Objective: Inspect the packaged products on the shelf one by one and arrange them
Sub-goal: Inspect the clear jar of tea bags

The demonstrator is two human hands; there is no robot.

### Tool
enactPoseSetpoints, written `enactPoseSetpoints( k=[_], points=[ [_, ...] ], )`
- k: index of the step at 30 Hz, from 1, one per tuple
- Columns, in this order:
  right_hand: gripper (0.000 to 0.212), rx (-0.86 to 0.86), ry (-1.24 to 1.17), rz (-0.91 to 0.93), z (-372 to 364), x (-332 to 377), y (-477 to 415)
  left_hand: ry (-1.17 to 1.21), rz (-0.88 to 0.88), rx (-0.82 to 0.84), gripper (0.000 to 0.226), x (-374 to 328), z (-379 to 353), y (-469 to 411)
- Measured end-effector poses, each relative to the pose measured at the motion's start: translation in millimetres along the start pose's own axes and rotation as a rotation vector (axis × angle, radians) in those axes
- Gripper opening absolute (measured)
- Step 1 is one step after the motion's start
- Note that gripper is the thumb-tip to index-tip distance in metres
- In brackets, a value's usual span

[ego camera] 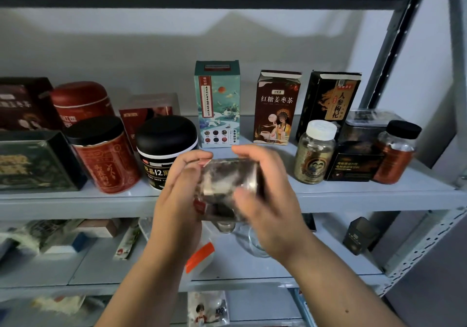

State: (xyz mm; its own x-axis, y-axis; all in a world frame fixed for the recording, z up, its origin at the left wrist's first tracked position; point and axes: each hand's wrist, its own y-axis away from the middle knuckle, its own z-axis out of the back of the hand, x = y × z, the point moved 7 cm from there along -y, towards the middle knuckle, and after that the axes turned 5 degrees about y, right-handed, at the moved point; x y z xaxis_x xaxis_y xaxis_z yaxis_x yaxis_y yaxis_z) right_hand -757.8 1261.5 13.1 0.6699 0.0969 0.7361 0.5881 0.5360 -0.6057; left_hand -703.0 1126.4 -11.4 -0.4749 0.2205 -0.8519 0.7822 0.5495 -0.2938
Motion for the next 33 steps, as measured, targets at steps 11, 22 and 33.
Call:
enactPoseSetpoints(
  k=[11, 22, 33],
  points=[
    [0.037, -0.163, -0.396, -0.164, -2.9, -14.6, 1.4, -0.316, -0.439, 0.022, 0.030, -18.3, -12.8, 25.3],
    [0.071, 0.142, 0.433, 0.010, -4.5, -0.9, 10.9, 0.006, 0.085, 0.063, 0.027, 2.6, 16.3, -2.7],
    [0.052, 0.037, 0.293, -0.198, -21.2, -2.6, 17.8, -0.123, -0.164, 0.148, 0.024, -22.0, 34.9, 2.8]
  ],
)
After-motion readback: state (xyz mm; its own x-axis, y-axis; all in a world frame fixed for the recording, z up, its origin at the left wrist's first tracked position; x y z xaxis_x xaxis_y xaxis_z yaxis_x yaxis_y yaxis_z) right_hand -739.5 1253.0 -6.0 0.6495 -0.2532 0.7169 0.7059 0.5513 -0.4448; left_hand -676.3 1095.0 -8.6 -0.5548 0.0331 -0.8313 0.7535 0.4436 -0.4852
